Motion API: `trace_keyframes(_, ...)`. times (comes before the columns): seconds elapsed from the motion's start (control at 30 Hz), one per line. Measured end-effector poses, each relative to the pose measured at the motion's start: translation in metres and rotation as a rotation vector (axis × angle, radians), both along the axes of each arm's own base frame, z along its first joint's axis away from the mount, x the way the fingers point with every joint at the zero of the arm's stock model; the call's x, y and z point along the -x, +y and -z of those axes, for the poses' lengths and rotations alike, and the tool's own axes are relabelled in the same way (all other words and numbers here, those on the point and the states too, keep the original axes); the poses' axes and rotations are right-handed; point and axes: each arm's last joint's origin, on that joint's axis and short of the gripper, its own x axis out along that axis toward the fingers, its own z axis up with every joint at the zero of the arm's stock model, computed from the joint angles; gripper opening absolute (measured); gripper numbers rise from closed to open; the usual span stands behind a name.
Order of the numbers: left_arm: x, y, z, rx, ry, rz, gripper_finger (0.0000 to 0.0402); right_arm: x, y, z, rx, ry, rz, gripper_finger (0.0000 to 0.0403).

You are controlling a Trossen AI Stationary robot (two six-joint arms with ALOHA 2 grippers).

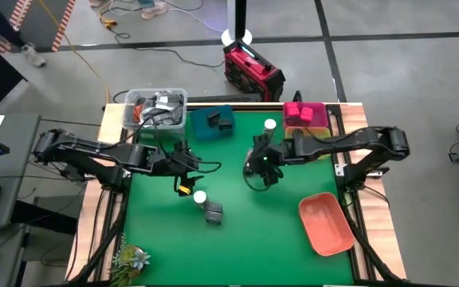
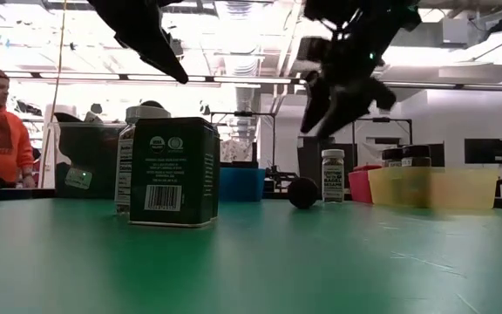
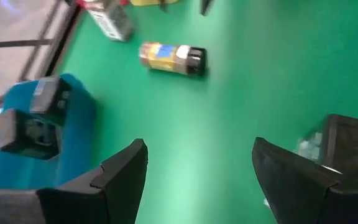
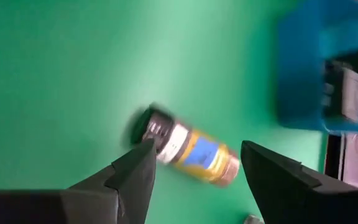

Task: Sort spices by type
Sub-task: Put the black seasoning from the middle into the yellow bin

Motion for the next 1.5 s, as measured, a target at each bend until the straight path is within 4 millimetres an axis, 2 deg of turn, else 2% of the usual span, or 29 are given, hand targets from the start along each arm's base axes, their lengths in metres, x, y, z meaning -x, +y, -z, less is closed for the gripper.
trace_keyframes(0.13,0.006,-0.002,-0.004,-0.049,-0.007,-0.038,0.0277,-0.01,0.002,0.021,0.136,0.141,-0.19,0.0265)
trace_keyframes(0.27,0.02,-0.009,-0.019,-0.091,-0.081,-0.056,0.0276,-0.022,0.008,0.035,0.267,0.23,-0.27,0.0265)
trace_keyframes(0.37,0.031,-0.01,-0.029,-0.101,-0.134,-0.079,0.0276,-0.038,0.008,0.039,0.263,0.292,-0.283,0.0265)
trace_keyframes(0.5,0.043,-0.007,-0.036,-0.076,-0.167,-0.098,0.0276,-0.06,-0.002,0.039,0.228,0.36,-0.26,0.0265)
trace_keyframes(0.67,0.051,-0.005,-0.035,-0.061,-0.133,-0.115,0.0276,-0.075,-0.023,0.044,0.172,0.447,-0.278,0.0265)
trace_keyframes(0.8,0.054,-0.005,-0.032,-0.058,-0.093,-0.125,0.0276,-0.085,-0.03,0.045,0.194,0.472,-0.329,0.0265)
trace_keyframes(1.07,0.055,-0.005,-0.031,-0.049,-0.091,-0.133,0.0276,-0.096,-0.024,0.063,0.195,0.569,-0.419,0.0265)
trace_keyframes(1.27,0.055,-0.005,-0.031,-0.035,-0.098,-0.143,0.0276,-0.101,-0.02,0.056,0.205,0.564,-0.44,0.0265)
trace_keyframes(1.5,0.055,-0.005,-0.031,-0.029,-0.1,-0.148,0.0276,-0.102,-0.027,0.063,0.171,0.564,-0.435,0.0265)
